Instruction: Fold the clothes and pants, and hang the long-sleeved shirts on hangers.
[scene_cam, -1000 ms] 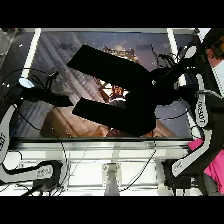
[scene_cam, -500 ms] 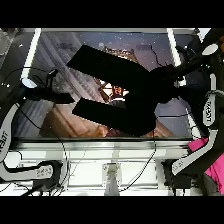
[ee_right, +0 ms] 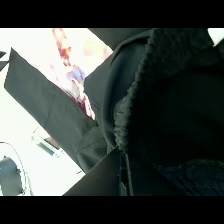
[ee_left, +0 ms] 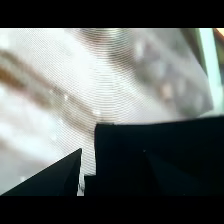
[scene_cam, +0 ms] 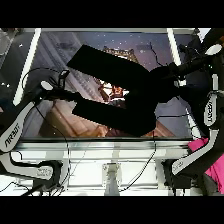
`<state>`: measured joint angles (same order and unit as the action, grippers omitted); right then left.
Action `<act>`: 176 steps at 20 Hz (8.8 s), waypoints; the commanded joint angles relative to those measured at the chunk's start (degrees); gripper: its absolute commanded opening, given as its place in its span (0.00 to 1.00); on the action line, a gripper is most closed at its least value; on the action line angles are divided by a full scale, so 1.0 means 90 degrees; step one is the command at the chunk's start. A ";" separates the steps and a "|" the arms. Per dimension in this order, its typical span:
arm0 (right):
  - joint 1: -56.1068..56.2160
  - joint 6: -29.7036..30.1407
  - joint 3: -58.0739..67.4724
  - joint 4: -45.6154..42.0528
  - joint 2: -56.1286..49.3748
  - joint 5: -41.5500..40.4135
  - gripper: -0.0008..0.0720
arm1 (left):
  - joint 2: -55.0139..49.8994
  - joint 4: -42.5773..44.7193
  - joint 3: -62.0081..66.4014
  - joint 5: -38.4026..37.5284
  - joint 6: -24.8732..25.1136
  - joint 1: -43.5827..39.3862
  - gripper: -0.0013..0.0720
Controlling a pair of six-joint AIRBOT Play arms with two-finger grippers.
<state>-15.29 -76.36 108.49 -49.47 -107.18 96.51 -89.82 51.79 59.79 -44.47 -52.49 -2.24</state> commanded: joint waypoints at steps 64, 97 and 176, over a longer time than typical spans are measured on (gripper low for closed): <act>-0.0474 -0.0233 -0.1309 0.0794 0.0945 -0.0391 0.03 | 0.1872 0.0933 0.0629 0.0172 0.0163 0.3424 0.02; -0.4022 0.0153 -0.6647 -0.3470 0.3832 -0.1229 0.03 | 0.2871 0.1872 -0.1353 -0.0092 0.1224 0.3932 0.02; -0.1683 -0.0721 -0.5445 0.0517 0.4024 -0.5843 0.88 | -0.3157 -0.2263 0.4119 0.0270 -0.3725 0.0206 0.56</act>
<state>-30.48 -82.85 59.44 -44.84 -70.98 44.05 -118.30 26.24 96.84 -43.00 -80.44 0.56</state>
